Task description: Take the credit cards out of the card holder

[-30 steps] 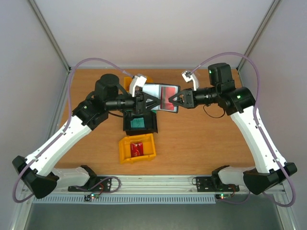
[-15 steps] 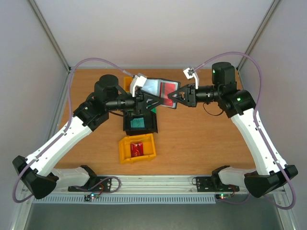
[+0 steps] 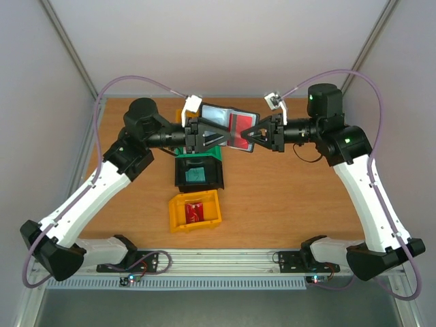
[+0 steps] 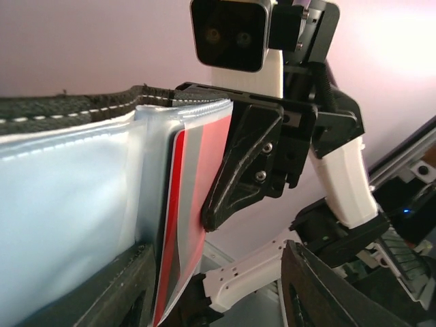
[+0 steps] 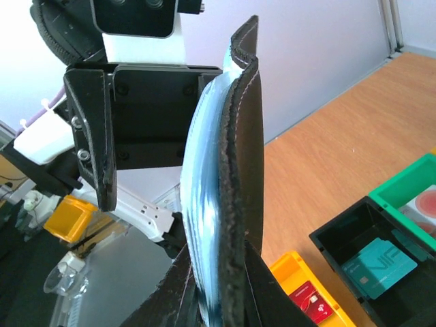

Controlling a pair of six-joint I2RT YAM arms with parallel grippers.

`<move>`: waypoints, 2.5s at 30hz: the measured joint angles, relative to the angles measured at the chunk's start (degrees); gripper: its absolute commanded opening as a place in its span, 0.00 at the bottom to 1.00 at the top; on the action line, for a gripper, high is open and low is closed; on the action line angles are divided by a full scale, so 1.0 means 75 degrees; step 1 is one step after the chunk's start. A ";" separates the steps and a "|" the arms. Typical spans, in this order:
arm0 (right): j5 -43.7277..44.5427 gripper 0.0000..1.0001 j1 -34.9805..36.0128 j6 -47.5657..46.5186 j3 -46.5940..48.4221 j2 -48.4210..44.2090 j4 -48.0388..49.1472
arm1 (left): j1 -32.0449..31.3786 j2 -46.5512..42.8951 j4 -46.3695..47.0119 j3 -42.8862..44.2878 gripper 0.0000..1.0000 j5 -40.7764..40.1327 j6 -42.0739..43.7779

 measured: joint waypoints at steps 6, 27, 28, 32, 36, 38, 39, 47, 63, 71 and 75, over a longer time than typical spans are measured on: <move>-0.0082 0.02 0.0000 -0.0114 0.0353 0.0003 -0.0184 | 0.0003 0.0111 0.0239 0.0248 0.41 0.0344 -0.0169; -0.0478 0.01 -0.0073 -0.0137 0.0606 -0.0044 -0.0487 | -0.0338 0.0119 0.0038 0.0399 0.19 0.0117 0.0589; -0.0495 0.01 -0.0090 -0.0137 0.0606 -0.0044 -0.0490 | -0.0361 0.0119 0.0038 0.0405 0.19 0.0090 0.0577; -0.0507 0.01 -0.0128 -0.0137 0.0609 -0.0052 -0.0490 | -0.0463 0.0119 0.0017 0.0443 0.10 -0.0105 0.0583; -0.0504 0.01 -0.0146 -0.0140 0.0609 -0.0079 -0.0466 | -0.0530 0.0140 -0.0233 0.0533 0.00 -0.0469 0.0764; -0.0475 0.03 -0.0163 -0.0140 0.0609 -0.0090 -0.0466 | -0.0565 0.0166 -0.0382 0.0627 0.00 -0.0603 0.0863; -0.0455 0.04 -0.0172 -0.0143 0.0609 -0.0096 -0.0463 | -0.0589 0.0163 -0.0440 0.0653 0.00 -0.0691 0.0921; -0.0504 0.12 -0.0323 -0.0207 0.0175 -0.0312 -0.0460 | -0.0624 0.0006 -0.0731 0.0493 0.00 -0.0839 0.1125; -0.0892 0.05 -0.0548 0.0000 0.0047 -0.0239 -0.0271 | -0.0335 0.0029 -0.0705 0.0399 0.29 -0.0175 0.1093; -0.0863 0.05 -0.0557 0.0315 0.0079 -0.0087 0.0175 | -0.0504 0.0201 -0.0801 0.0659 0.44 -0.0245 0.1367; -0.0868 0.05 -0.0557 0.0318 0.0119 -0.0044 0.0221 | -0.0536 0.0201 -0.0833 0.0711 0.53 -0.0440 0.1239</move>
